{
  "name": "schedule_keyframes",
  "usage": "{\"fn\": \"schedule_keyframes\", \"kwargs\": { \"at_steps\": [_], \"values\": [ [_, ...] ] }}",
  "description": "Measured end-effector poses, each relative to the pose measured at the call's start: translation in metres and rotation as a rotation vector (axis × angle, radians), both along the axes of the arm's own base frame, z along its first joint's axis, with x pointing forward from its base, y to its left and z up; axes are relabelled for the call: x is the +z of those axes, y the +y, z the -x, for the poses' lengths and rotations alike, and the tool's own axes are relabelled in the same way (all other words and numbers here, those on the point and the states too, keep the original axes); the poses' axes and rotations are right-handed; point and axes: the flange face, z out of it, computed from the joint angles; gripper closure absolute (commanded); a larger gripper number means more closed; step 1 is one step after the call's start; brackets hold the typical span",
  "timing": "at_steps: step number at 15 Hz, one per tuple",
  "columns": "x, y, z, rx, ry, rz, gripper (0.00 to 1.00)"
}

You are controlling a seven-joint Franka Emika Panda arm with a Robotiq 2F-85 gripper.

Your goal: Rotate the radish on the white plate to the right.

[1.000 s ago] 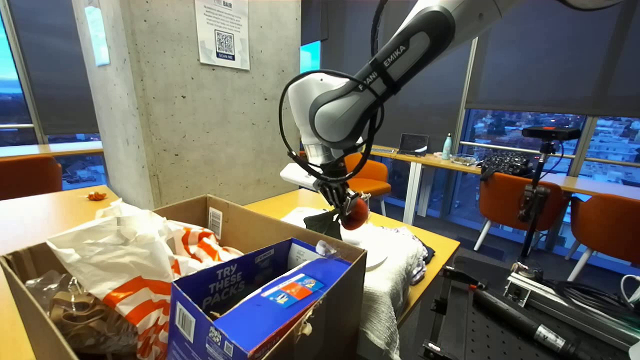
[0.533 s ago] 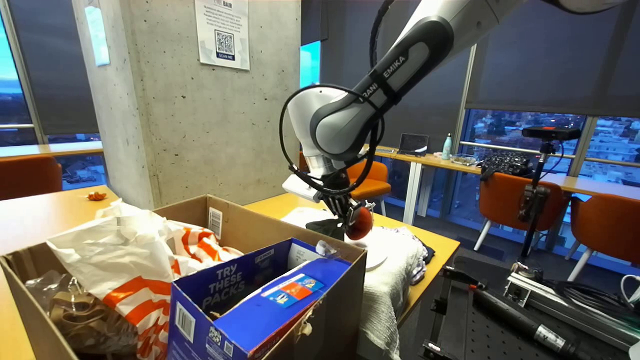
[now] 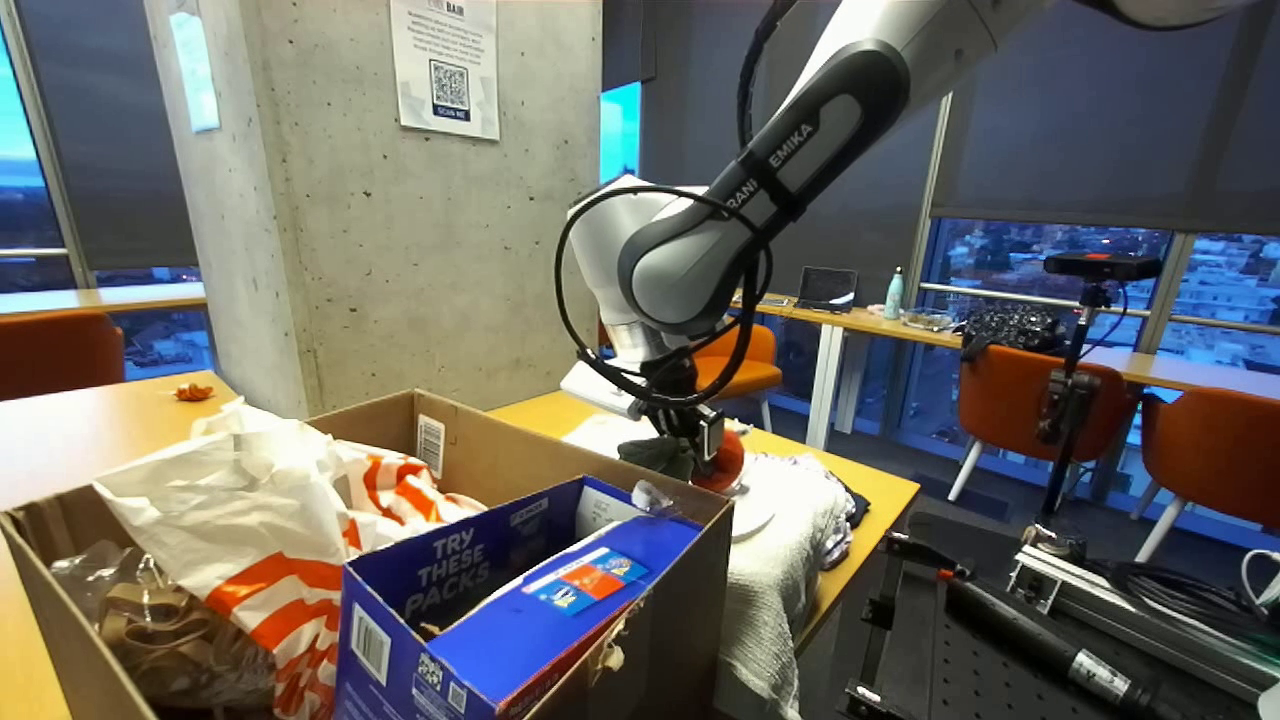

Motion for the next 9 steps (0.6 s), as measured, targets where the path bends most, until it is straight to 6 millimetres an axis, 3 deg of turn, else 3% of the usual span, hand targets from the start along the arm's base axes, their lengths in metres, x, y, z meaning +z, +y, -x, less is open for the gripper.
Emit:
{"fn": "schedule_keyframes", "kwargs": {
  "at_steps": [4, 9],
  "values": [
    [0.000, 0.000, 0.000, 0.021, -0.013, 0.011, 0.01],
    [0.027, -0.010, -0.003, 0.026, -0.065, 0.031, 0.00]
  ]
}}
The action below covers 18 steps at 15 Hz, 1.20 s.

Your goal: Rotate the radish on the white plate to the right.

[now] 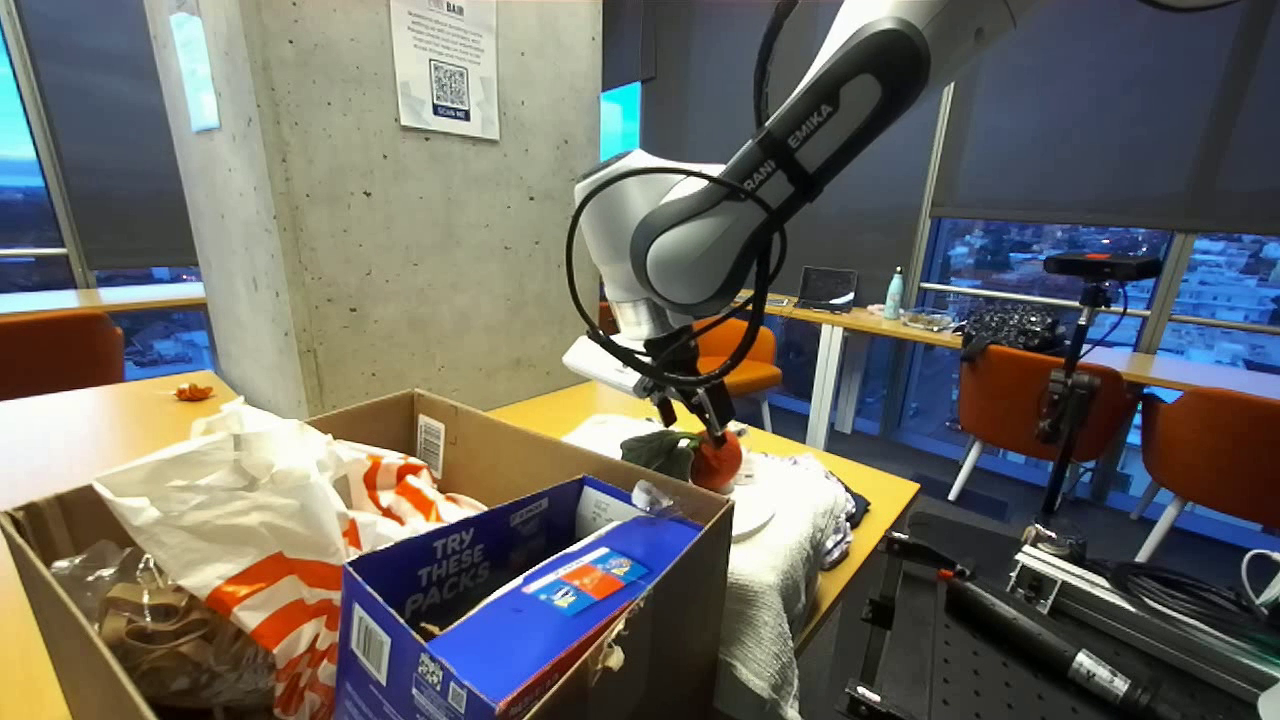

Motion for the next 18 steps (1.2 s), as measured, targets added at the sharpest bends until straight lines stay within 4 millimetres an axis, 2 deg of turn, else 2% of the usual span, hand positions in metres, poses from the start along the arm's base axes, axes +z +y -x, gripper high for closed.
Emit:
{"fn": "schedule_keyframes", "kwargs": {
  "at_steps": [3, 6, 9, 12, 14, 18],
  "values": [
    [0.031, -0.008, 0.003, -0.011, -0.041, -0.013, 0.00],
    [0.072, -0.020, 0.012, 0.006, -0.101, -0.043, 0.00],
    [0.114, -0.035, 0.028, 0.097, -0.163, -0.083, 0.00],
    [0.145, -0.045, 0.048, 0.208, -0.210, -0.135, 0.00],
    [0.155, -0.050, 0.059, 0.274, -0.226, -0.208, 0.00],
    [0.152, -0.061, 0.074, 0.389, -0.224, -0.383, 0.00]
  ]
}}
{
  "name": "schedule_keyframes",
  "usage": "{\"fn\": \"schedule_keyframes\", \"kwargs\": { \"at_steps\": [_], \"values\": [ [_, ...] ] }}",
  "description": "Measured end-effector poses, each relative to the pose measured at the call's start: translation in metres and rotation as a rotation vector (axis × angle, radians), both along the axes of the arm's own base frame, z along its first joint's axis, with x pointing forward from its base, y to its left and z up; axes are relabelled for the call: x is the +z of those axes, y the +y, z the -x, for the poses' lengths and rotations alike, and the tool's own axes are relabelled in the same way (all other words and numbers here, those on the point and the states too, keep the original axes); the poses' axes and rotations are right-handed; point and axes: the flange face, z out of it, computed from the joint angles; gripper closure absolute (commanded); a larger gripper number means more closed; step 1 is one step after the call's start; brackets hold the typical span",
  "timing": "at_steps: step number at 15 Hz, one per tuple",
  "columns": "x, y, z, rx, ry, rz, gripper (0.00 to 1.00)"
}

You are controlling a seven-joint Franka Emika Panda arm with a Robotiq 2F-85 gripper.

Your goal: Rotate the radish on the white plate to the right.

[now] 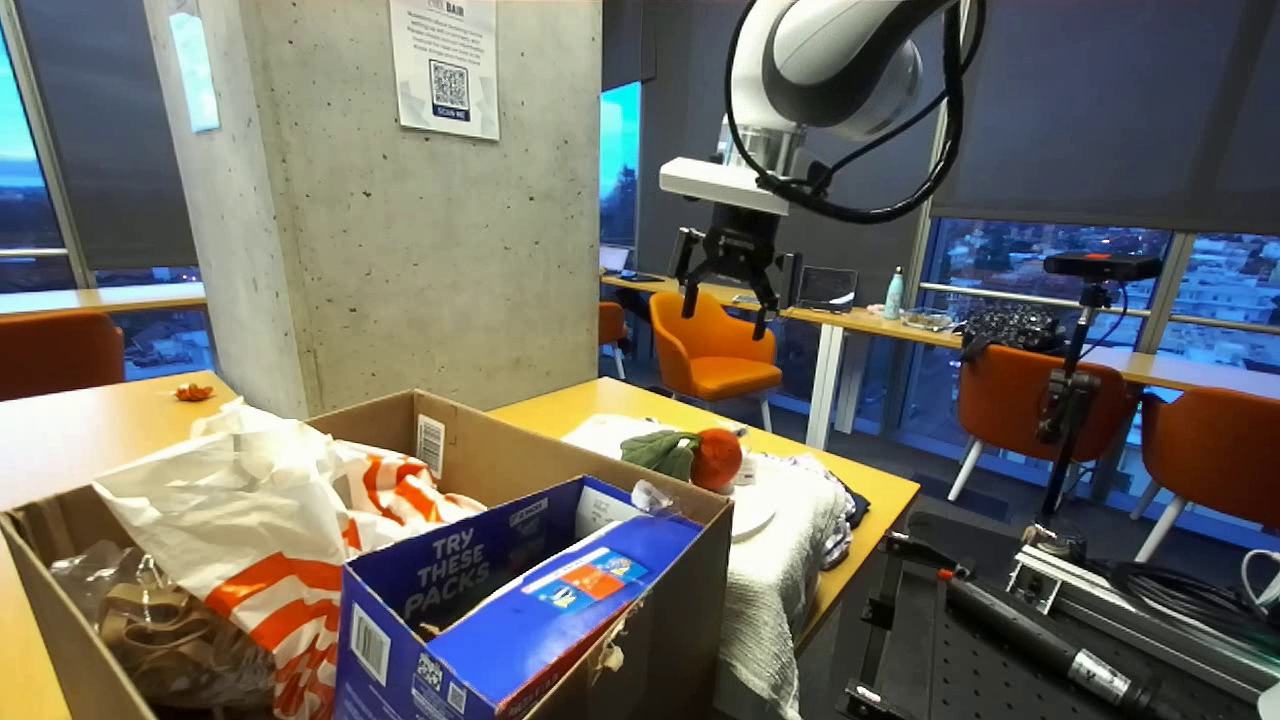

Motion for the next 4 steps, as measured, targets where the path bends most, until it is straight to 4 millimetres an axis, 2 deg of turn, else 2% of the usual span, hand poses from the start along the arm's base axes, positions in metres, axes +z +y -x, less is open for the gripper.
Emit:
{"fn": "schedule_keyframes", "kwargs": {
  "at_steps": [4],
  "values": [
    [-0.0080, -0.0125, 0.0077, 0.093, 0.020, -0.082, 0.00]
  ]
}}
